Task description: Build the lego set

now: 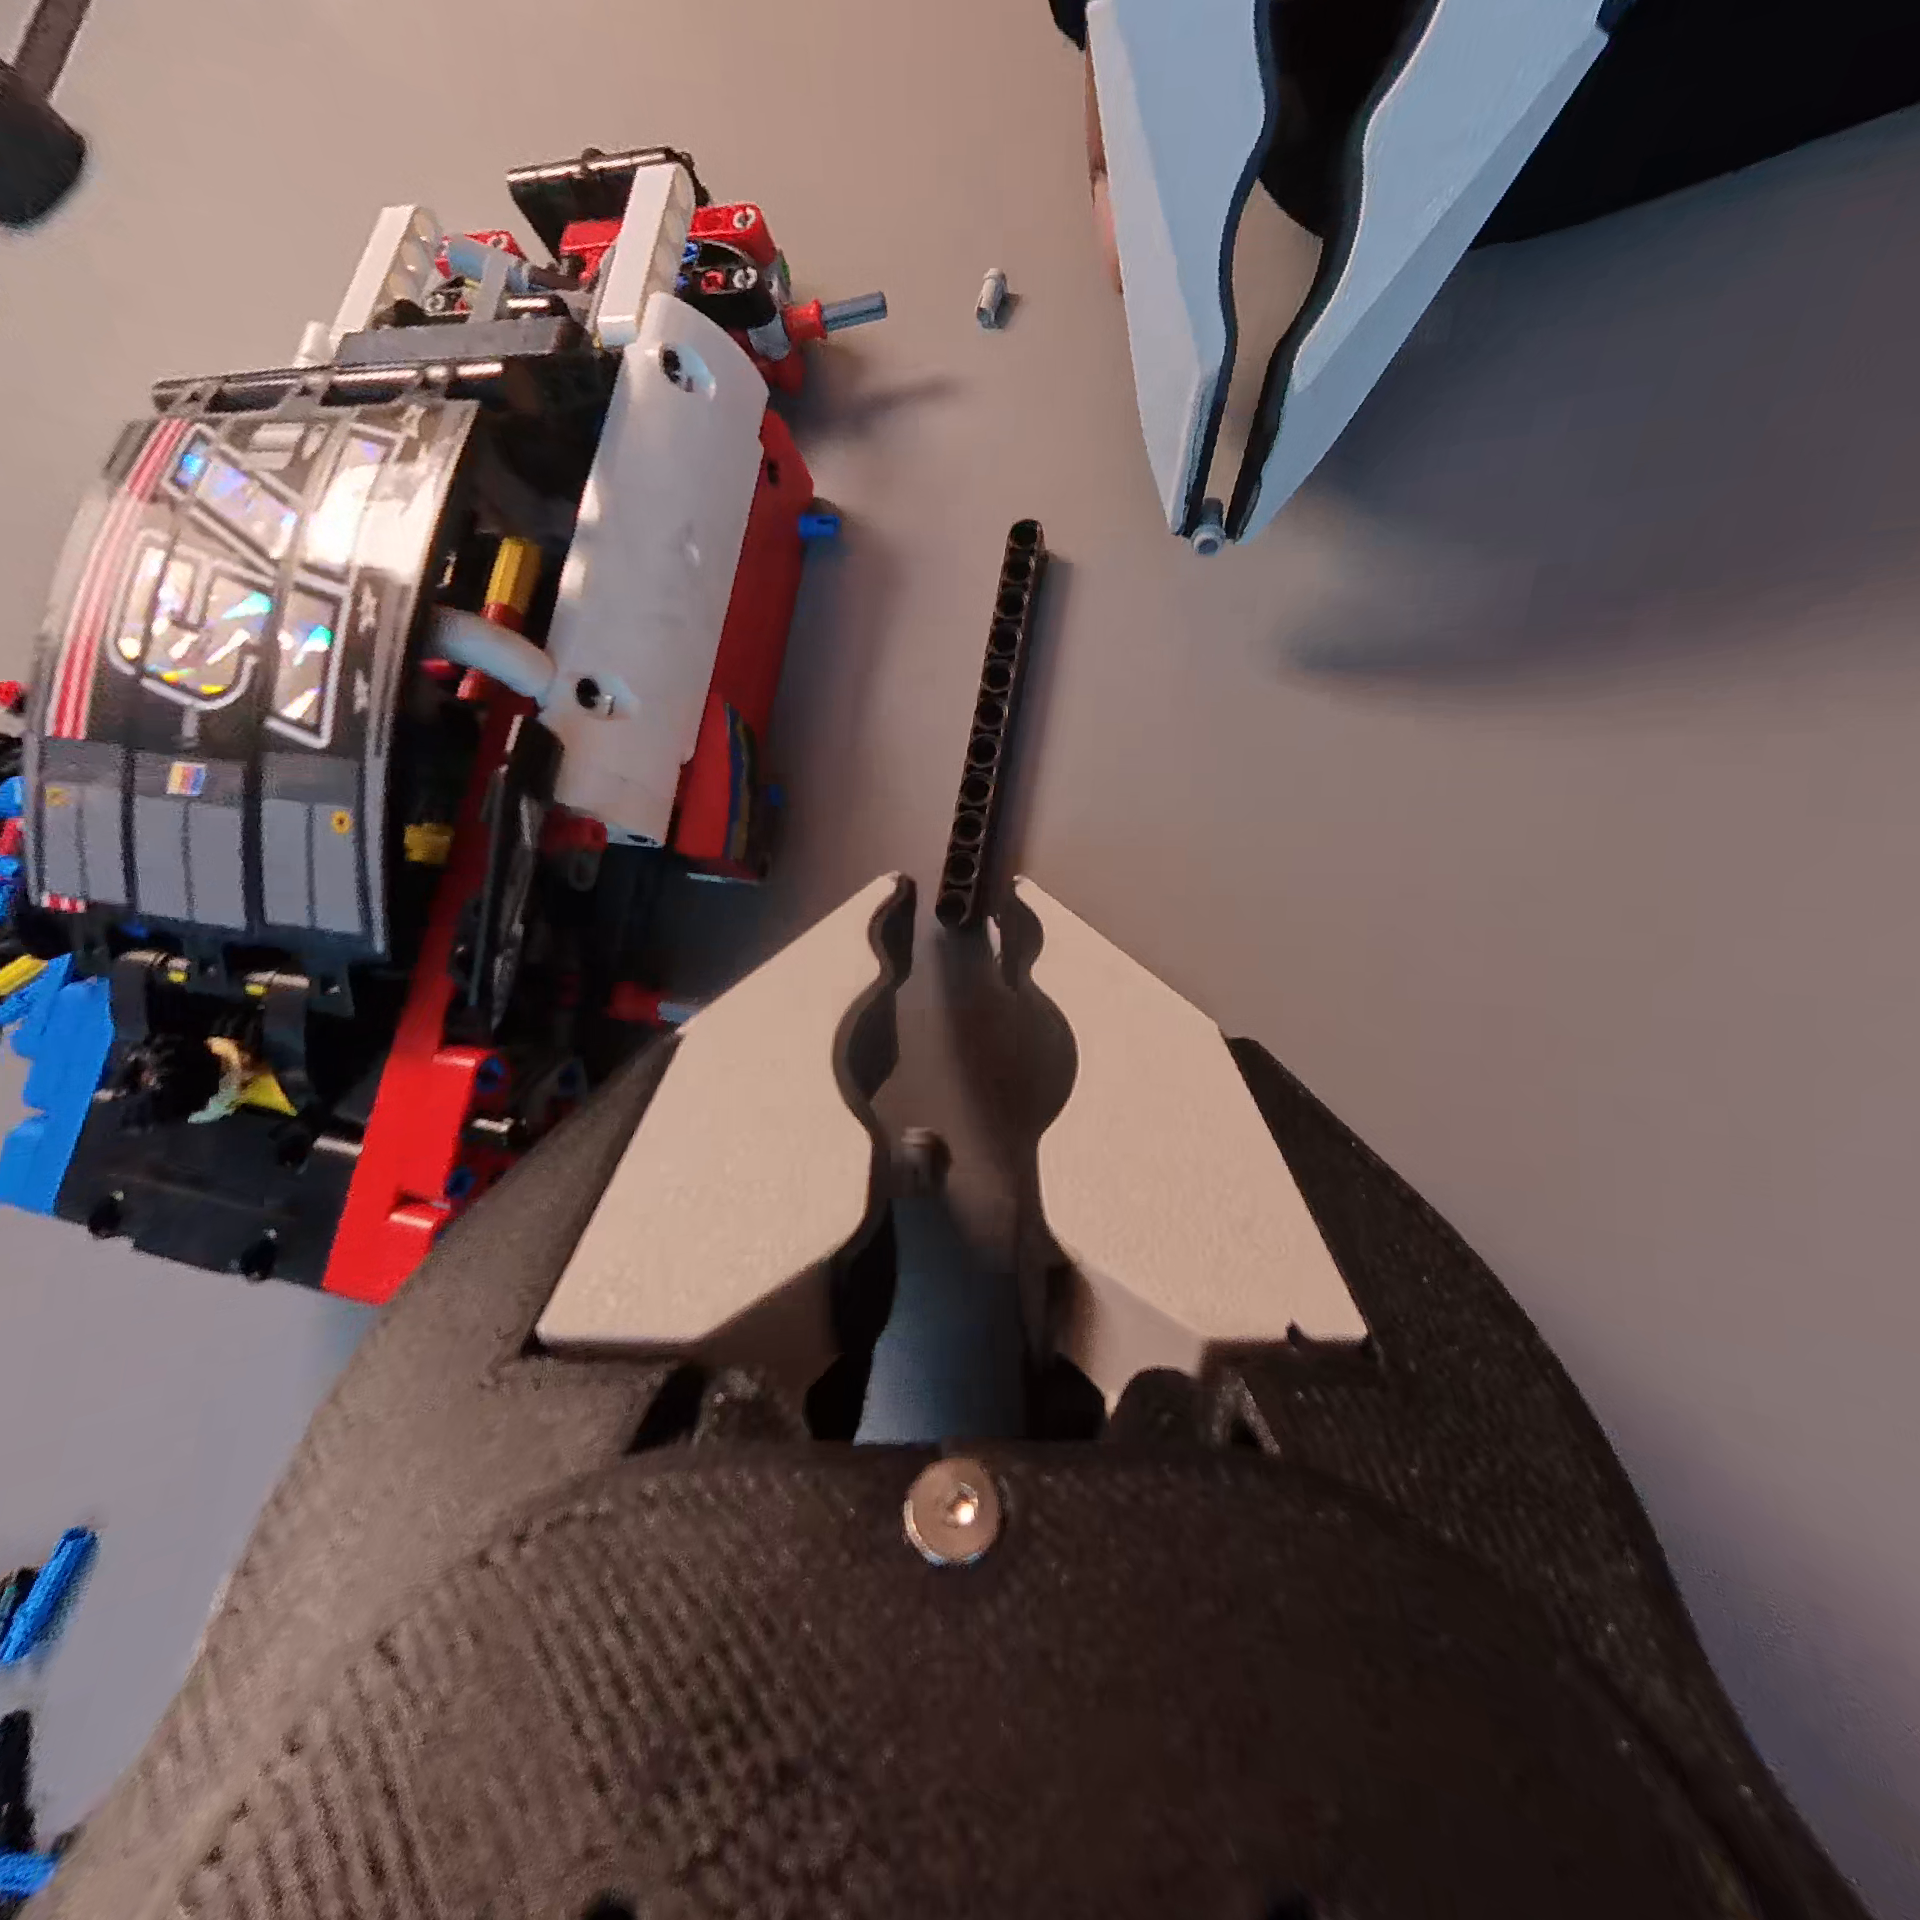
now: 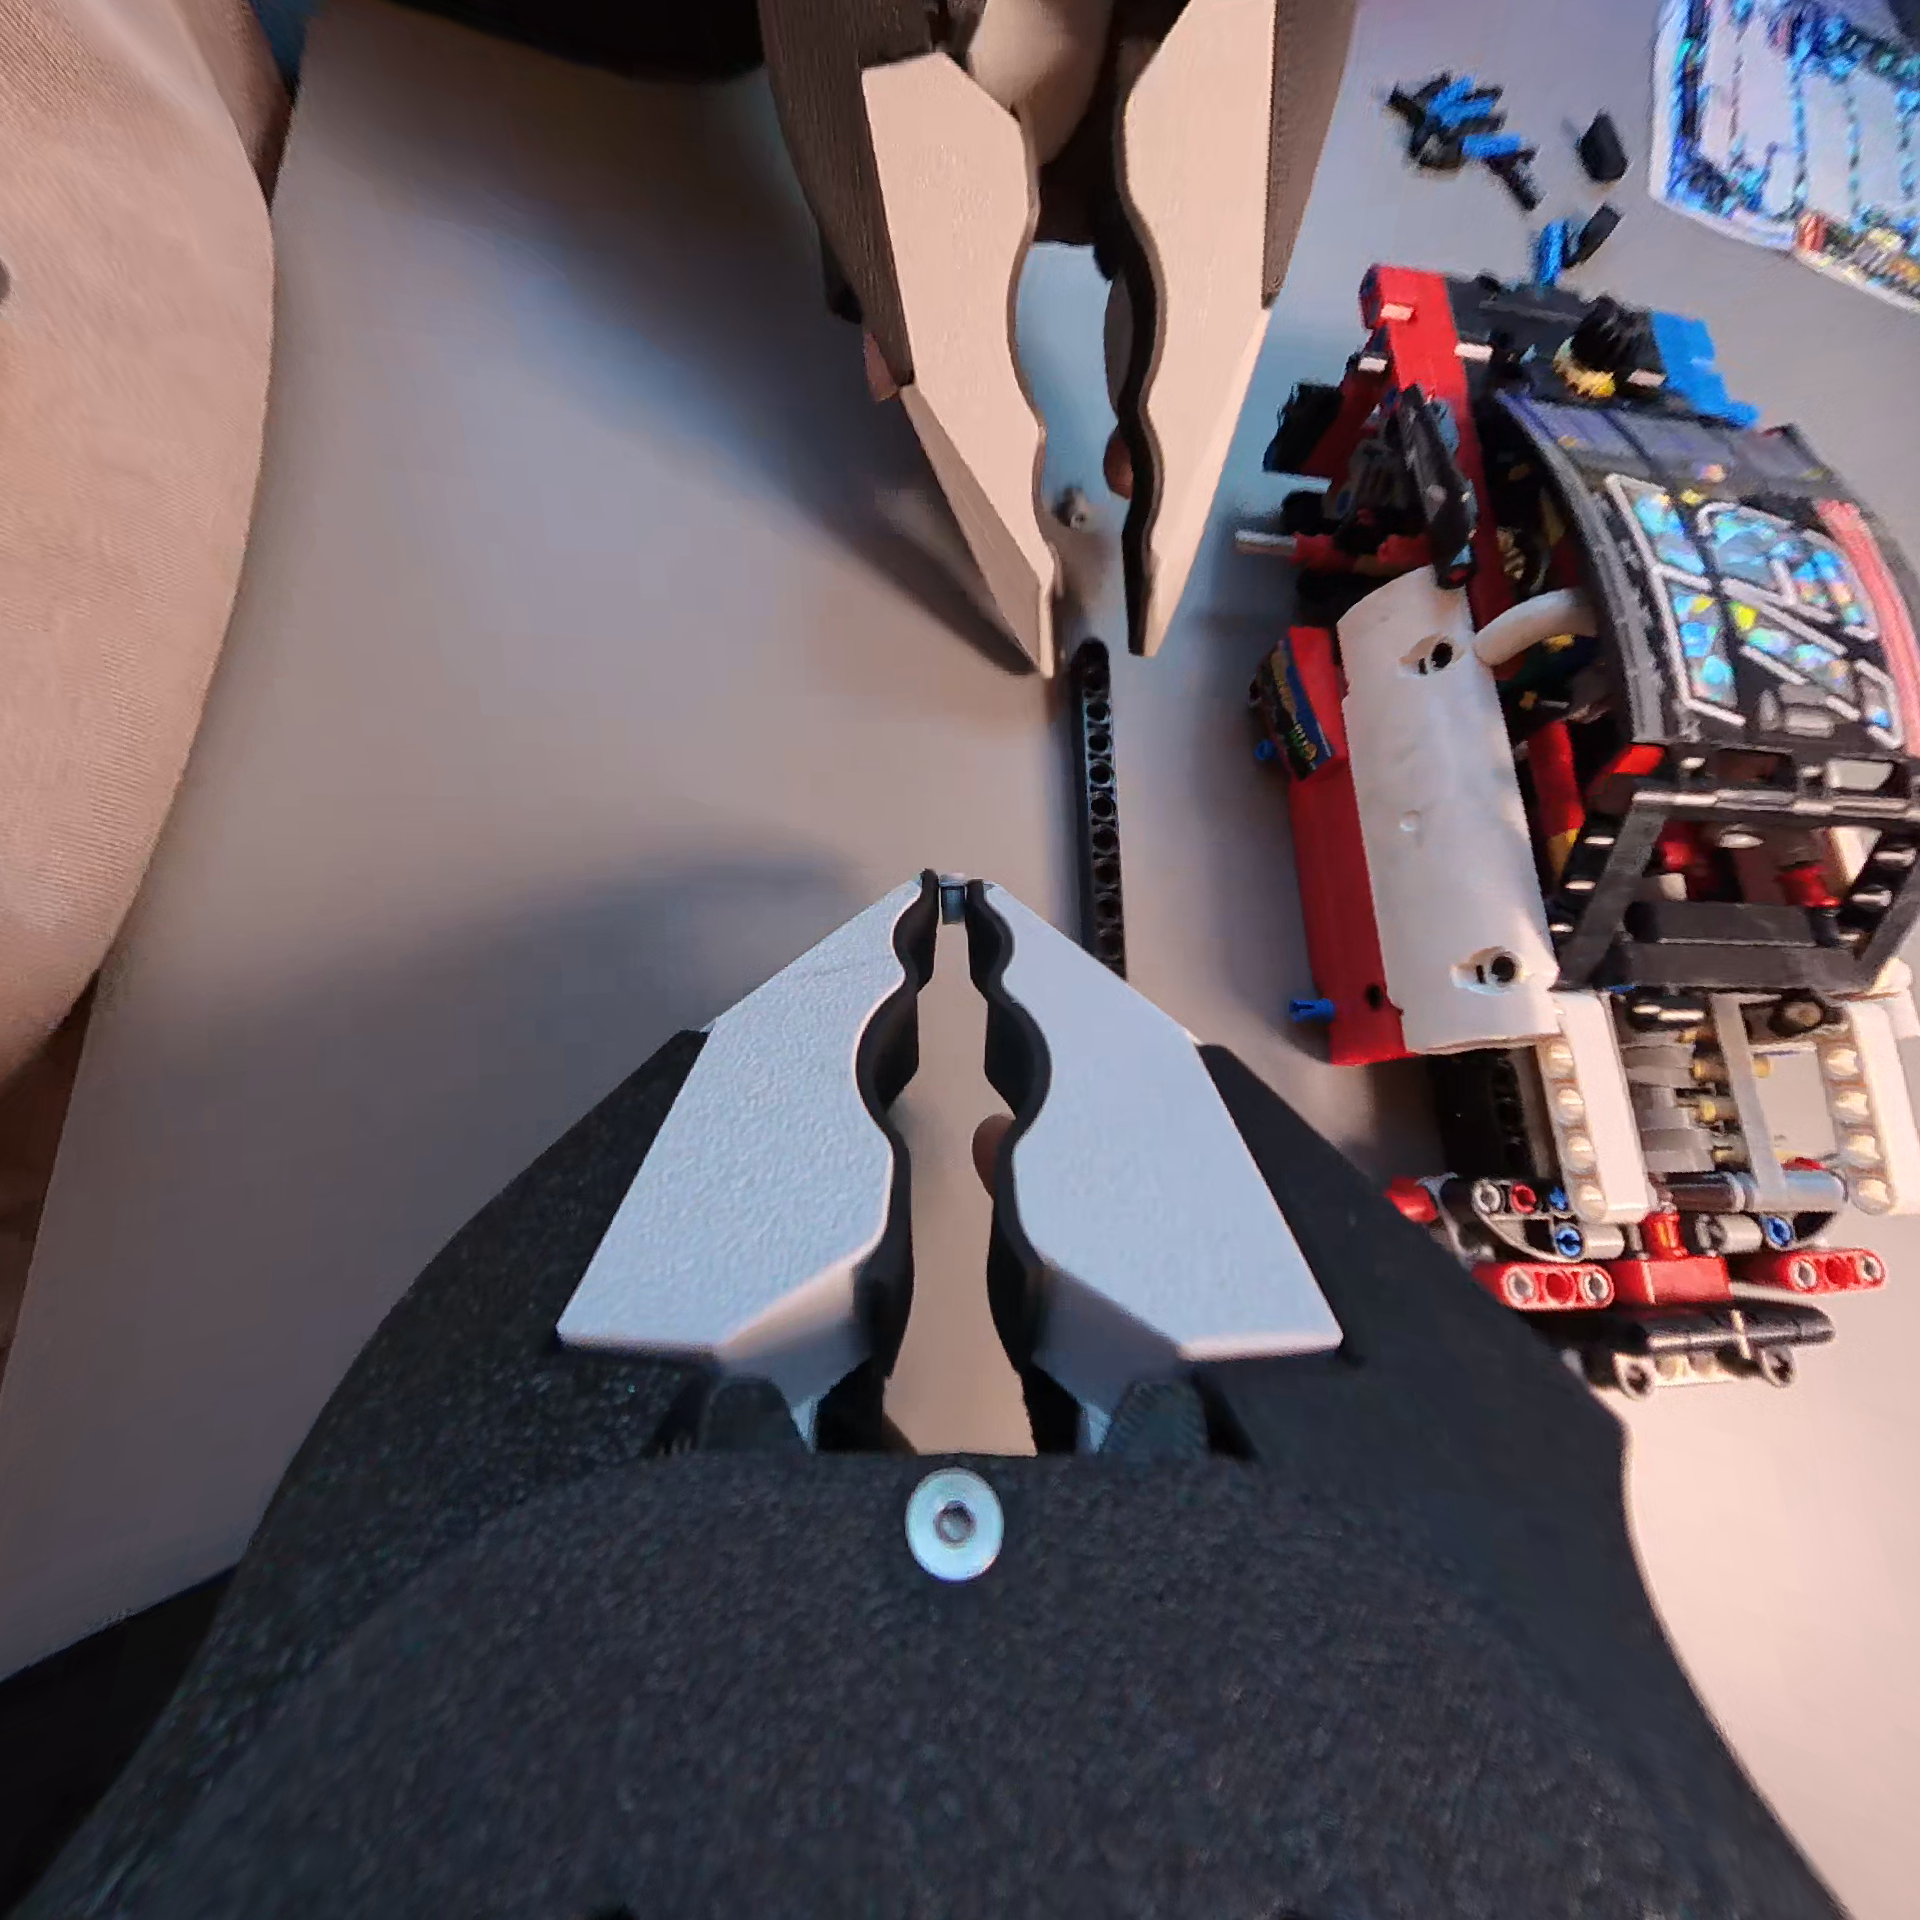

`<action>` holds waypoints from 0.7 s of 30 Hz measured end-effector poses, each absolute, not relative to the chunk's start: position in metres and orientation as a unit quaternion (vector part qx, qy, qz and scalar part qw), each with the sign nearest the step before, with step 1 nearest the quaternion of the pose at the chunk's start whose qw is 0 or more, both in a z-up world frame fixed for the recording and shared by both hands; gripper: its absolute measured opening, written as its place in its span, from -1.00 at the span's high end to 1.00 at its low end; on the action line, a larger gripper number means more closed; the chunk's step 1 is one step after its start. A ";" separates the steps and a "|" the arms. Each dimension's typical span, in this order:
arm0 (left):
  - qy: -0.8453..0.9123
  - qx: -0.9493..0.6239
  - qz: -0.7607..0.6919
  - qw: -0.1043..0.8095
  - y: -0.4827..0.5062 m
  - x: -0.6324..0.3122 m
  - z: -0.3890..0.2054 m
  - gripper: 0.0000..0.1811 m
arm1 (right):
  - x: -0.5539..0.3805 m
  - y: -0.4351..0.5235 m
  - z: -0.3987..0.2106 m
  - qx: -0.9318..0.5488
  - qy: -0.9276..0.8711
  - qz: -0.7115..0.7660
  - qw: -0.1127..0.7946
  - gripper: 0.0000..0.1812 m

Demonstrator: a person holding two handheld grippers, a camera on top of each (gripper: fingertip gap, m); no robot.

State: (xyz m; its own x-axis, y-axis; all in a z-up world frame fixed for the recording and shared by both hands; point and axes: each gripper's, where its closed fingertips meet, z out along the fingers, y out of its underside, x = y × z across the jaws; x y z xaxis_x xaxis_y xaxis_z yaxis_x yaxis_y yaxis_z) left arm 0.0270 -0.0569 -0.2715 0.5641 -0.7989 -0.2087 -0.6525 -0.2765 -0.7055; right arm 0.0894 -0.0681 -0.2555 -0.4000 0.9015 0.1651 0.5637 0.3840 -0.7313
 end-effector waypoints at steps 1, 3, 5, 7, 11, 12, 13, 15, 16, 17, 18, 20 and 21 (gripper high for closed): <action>0.450 -0.792 -0.103 0.400 -0.059 0.026 -0.266 0.78 | 0.086 -0.070 -0.250 -0.463 -0.776 0.311 0.296 0.97; 0.424 -0.784 -0.178 0.418 -0.068 0.036 -0.247 0.77 | 0.077 -0.076 -0.233 -0.445 -0.757 0.345 0.331 0.97; 0.376 -0.761 -0.313 0.426 -0.081 0.054 -0.222 0.80 | 0.068 -0.083 -0.210 -0.422 -0.734 0.380 0.374 0.97; 0.323 -0.717 -0.441 0.432 -0.089 0.064 -0.196 0.77 | 0.060 -0.090 -0.185 -0.405 -0.700 0.428 0.404 0.97; 0.276 -0.638 -0.527 0.489 -0.093 0.068 -0.157 0.75 | 0.051 -0.098 -0.146 -0.414 -0.607 0.542 0.408 0.98; 0.280 -0.628 -0.520 0.506 -0.094 0.068 -0.151 0.79 | 0.050 -0.100 -0.141 -0.417 -0.587 0.566 0.403 0.98; 0.285 -0.620 -0.515 0.519 -0.094 0.068 -0.146 0.82 | 0.049 -0.099 -0.136 -0.420 -0.567 0.585 0.399 0.98; 0.284 -0.613 -0.511 0.531 -0.095 0.066 -0.139 0.89 | 0.048 -0.097 -0.131 -0.425 -0.539 0.613 0.390 0.99; 0.280 -0.610 -0.513 0.535 -0.095 0.065 -0.137 0.93 | 0.048 -0.096 -0.130 -0.426 -0.529 0.624 0.386 0.98; 0.276 -0.609 -0.514 0.538 -0.095 0.064 -0.135 0.94 | 0.048 -0.096 -0.128 -0.424 -0.520 0.636 0.380 0.99; 0.273 -0.608 -0.514 0.539 -0.095 0.063 -0.135 0.96 | 0.048 -0.096 -0.128 -0.423 -0.515 0.646 0.373 0.99; 0.268 -0.608 -0.513 0.543 -0.095 0.060 -0.134 0.98 | 0.048 -0.096 -0.128 -0.421 -0.508 0.657 0.365 0.99; 0.264 -0.606 -0.515 0.546 -0.094 0.058 -0.133 0.99 | 0.048 -0.095 -0.128 -0.421 -0.503 0.662 0.362 1.00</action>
